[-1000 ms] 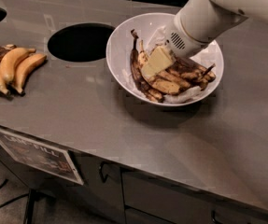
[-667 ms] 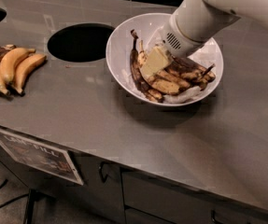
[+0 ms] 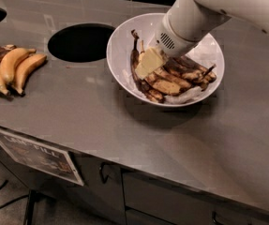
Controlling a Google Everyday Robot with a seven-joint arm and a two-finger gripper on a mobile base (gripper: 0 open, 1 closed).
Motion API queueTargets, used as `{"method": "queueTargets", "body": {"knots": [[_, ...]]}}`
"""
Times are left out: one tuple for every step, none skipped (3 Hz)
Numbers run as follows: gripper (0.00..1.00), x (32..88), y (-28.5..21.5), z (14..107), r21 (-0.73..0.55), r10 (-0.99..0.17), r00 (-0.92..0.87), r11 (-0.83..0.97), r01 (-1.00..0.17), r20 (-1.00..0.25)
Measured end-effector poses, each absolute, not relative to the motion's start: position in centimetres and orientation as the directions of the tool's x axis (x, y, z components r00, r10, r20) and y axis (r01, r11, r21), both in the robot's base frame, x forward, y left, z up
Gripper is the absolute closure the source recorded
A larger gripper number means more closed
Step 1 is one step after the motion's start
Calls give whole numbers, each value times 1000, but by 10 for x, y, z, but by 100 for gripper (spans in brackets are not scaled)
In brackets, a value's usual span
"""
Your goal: Pick banana from white bowl
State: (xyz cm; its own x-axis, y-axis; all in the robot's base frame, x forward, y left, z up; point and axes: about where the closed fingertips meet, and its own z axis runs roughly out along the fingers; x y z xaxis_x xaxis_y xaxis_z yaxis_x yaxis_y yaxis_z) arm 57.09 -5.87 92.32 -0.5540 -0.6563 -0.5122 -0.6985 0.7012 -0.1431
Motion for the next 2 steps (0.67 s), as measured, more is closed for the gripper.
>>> {"method": "queueTargets", "body": {"knots": [[33, 571, -54, 921, -142, -661, -550, 695, -704, -510], [38, 572, -47, 919, -140, -671, -543, 685, -715, -505]]}}
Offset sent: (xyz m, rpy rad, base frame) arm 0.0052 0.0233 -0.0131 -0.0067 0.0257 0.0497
